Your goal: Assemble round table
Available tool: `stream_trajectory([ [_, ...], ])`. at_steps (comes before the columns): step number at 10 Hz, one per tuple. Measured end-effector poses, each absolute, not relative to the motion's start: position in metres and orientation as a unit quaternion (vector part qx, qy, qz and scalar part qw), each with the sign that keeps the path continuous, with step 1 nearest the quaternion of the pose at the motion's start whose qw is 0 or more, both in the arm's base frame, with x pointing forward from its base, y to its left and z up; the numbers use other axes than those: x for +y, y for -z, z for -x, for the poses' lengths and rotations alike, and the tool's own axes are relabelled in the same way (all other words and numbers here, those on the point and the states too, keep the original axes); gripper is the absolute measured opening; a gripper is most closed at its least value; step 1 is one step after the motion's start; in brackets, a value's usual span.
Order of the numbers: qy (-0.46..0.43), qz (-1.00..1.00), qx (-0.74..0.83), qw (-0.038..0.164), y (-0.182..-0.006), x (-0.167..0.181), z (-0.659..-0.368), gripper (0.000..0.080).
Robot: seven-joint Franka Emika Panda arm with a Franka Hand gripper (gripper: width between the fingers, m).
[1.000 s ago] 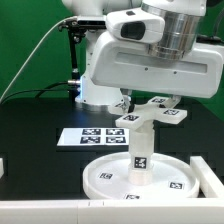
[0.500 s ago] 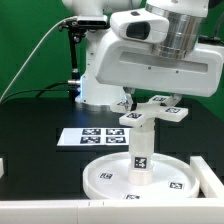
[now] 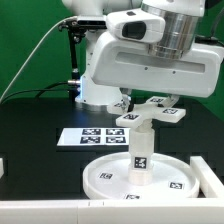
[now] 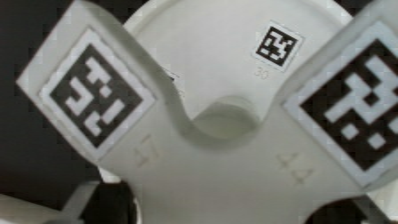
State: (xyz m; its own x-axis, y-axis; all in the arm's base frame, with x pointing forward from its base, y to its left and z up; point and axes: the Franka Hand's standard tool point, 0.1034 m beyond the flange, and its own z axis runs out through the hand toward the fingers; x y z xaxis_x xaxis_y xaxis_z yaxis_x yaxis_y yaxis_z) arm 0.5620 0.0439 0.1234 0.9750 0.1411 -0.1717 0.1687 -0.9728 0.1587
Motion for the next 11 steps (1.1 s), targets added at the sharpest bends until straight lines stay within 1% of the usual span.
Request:
stream_trajectory([
  [2, 0.081, -0.990, 0.077, 0.087, -0.121, 0.041, -0.561, 0.0452],
  [6, 0.084, -0.989, 0.079, 0.088, -0.109, 0.041, -0.558, 0.0452],
  [11, 0.076, -0.990, 0.079, 0.088, -0.108, 0.040, -0.562, 0.0452],
])
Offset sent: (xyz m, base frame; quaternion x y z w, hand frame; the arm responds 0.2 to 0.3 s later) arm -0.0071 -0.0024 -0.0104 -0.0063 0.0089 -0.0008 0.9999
